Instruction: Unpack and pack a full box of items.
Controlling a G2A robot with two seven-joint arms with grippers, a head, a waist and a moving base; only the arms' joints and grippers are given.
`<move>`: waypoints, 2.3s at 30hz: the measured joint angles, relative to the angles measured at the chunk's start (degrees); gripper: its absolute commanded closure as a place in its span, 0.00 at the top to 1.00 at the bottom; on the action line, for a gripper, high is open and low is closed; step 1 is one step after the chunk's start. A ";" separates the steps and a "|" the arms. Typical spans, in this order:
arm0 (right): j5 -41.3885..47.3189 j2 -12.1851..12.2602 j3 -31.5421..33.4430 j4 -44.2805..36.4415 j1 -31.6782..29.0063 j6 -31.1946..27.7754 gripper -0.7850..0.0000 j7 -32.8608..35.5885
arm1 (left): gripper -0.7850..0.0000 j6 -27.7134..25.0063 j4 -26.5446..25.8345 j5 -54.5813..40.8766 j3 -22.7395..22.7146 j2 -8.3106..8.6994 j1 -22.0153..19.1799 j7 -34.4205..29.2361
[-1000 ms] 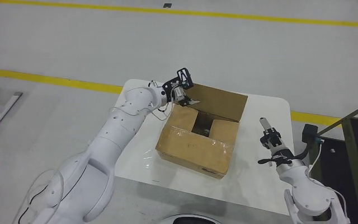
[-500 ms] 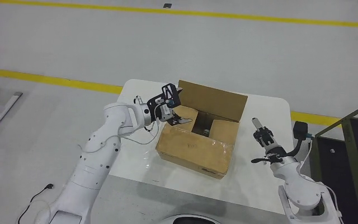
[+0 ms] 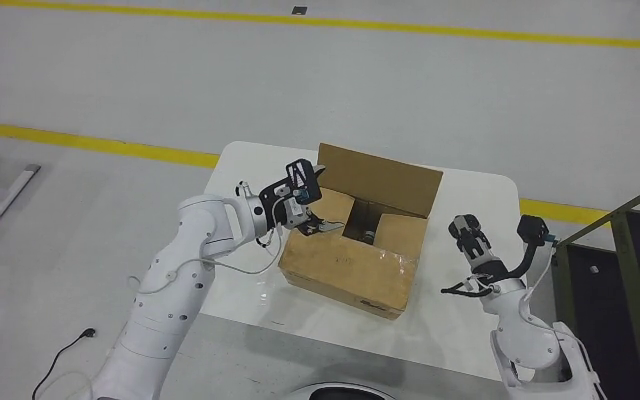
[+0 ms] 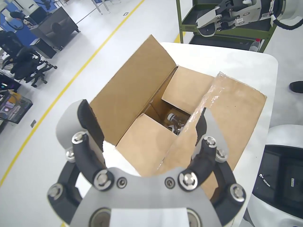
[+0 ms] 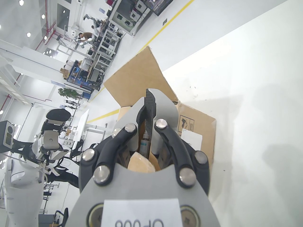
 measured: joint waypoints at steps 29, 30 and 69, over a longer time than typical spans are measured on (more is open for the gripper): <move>-21.73 0.36 3.87 -0.82 -11.51 -11.67 0.00 -13.83 | 1.00 -5.24 14.26 -40.56 12.32 -1.77 -10.28 -28.14; -21.97 0.32 3.57 -0.92 -11.62 -11.47 0.00 -13.90 | 1.00 -5.22 14.28 -40.60 12.32 -1.77 -10.26 -28.13; -23.08 -0.67 2.90 -1.38 -12.12 -8.86 0.00 -13.83 | 1.00 -7.27 43.43 -58.92 52.86 -10.52 -36.31 -32.71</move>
